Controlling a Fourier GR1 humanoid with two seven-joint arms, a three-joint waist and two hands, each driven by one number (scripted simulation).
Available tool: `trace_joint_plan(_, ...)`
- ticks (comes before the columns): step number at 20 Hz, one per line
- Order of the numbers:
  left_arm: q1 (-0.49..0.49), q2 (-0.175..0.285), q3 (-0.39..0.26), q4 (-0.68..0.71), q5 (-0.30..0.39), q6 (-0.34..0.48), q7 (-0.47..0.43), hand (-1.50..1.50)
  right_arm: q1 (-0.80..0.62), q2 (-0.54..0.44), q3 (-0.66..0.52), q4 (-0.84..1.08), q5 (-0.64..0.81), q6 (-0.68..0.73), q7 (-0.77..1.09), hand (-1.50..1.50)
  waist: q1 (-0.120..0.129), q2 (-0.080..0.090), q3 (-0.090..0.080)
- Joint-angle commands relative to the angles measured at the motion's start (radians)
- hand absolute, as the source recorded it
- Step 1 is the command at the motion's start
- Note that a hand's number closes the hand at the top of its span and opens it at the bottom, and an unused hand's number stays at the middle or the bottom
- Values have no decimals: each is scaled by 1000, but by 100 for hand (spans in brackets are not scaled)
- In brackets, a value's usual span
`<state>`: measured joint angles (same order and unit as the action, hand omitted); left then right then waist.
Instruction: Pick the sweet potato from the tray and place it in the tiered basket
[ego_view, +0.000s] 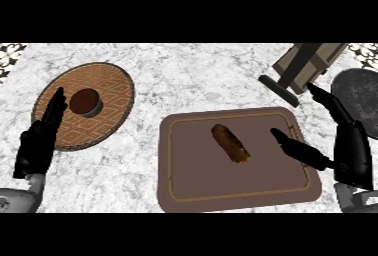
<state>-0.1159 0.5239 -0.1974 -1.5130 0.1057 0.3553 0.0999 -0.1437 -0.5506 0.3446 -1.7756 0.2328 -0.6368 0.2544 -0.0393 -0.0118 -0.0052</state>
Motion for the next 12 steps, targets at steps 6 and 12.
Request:
trace_joint_plan(6, 2, -3, 3, 36, -11, -19, -24, 0, 11, -256, 173, -239, 282, 320, 458, -150, 10, -2, -7)
trace_joint_plan(12, 7, -7, -11, 19, -3, -63, -57, 0, -196, -197, 284, -299, 333, 608, 849, -150, 76, 9, -4)
